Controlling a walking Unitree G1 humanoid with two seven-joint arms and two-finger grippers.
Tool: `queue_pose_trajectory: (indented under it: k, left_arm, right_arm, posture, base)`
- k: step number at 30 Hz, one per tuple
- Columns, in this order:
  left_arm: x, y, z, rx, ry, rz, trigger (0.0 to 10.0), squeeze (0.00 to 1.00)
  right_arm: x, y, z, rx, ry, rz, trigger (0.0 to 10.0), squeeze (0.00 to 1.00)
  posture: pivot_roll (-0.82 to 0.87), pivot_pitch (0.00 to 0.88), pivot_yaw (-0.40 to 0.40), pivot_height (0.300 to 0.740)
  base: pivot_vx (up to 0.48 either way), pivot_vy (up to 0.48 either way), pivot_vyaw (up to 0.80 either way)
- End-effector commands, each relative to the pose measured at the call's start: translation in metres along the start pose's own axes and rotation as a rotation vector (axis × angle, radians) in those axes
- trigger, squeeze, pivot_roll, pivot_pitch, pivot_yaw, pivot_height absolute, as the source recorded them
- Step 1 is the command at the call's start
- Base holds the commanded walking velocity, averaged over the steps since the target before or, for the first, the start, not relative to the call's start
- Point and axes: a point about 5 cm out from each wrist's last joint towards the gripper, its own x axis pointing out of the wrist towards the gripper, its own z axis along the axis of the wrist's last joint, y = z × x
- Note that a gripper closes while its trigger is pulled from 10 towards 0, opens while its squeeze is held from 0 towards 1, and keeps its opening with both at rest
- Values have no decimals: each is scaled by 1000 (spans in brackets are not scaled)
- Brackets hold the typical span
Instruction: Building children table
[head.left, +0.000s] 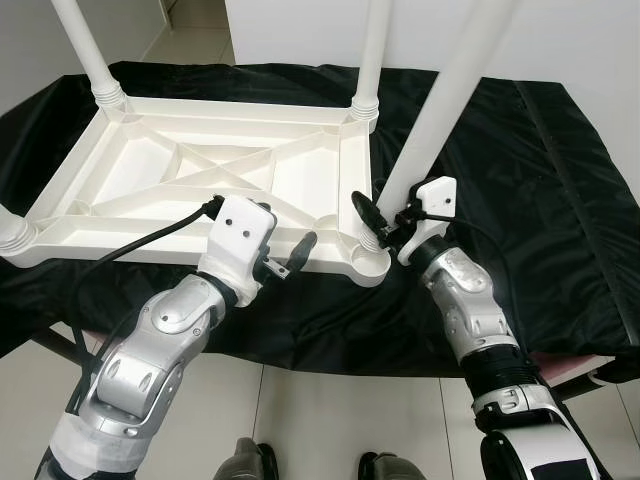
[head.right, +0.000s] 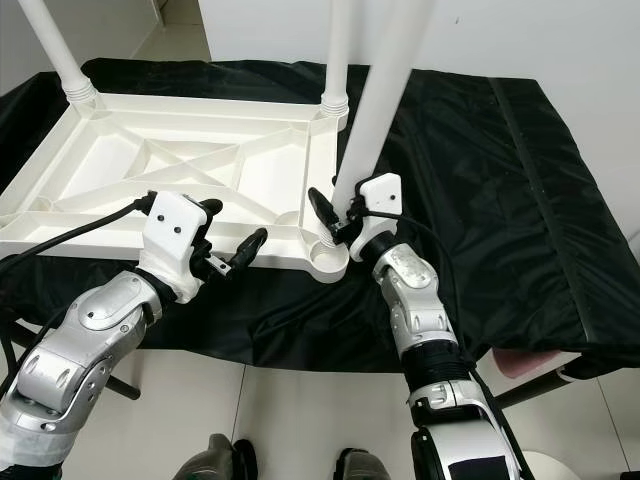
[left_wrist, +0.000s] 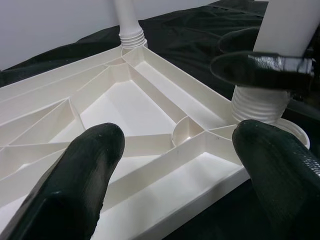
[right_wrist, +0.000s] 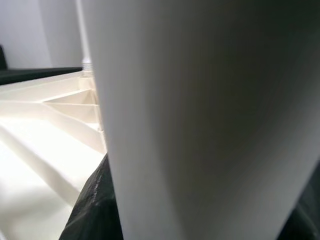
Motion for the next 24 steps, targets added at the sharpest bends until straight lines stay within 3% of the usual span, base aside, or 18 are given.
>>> queue_pose_trajectory:
  k: [1,6,8,24]
  left_arm:
    - [-1,-2,1,19,8,-36,10000,0]
    - [-2,-2,1,23,10,-34,10000,0]
    - [-3,0,2,28,13,-25,10000,0]
    - [-4,-7,0,40,22,-57,10000,0]
  right_arm:
    - [-13,9,-31,26,131,31,10000,0]
    - [-15,14,-30,-12,114,88,10000,0]
    - [-22,16,-30,-82,109,171,10000,0]
    - [-38,13,-36,-113,126,223,10000,0]
  posture:
    - [-25,153,51,740]
    - [-22,157,50,740]
    - [-21,167,49,740]
    - [-30,148,54,740]
  base:
    - [0,0,0]
    - [0,0,0]
    - [0,0,0]
    - [0,0,0]
